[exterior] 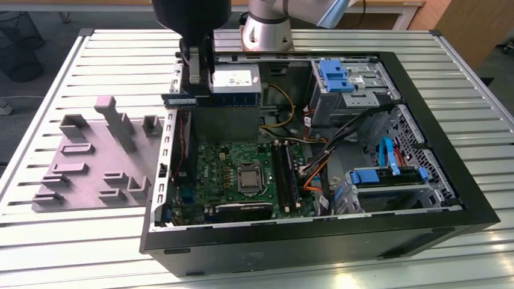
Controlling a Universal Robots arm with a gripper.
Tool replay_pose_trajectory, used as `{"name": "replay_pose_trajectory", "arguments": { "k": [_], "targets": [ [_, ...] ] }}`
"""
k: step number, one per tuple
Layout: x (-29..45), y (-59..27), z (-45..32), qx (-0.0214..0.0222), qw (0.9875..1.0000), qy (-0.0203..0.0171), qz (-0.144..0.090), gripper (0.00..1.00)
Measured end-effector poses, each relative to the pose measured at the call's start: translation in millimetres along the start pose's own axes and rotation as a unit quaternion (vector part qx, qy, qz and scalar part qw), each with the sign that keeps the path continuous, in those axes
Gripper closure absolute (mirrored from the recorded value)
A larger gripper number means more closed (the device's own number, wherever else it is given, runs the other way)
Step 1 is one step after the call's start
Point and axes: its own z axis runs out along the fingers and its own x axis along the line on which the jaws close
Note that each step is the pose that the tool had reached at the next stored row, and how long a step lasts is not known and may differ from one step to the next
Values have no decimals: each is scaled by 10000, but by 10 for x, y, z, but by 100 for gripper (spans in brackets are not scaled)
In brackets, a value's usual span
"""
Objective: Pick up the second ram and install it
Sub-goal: 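Pick up the second ram and move it above second insertion slot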
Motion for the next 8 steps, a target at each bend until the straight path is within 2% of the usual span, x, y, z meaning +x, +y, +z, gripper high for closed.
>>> {"name": "replay_pose_trajectory", "arguments": {
  "k": [8],
  "targets": [
    [-4,-202,-2,0,10000,0,0,86]
  ]
}}
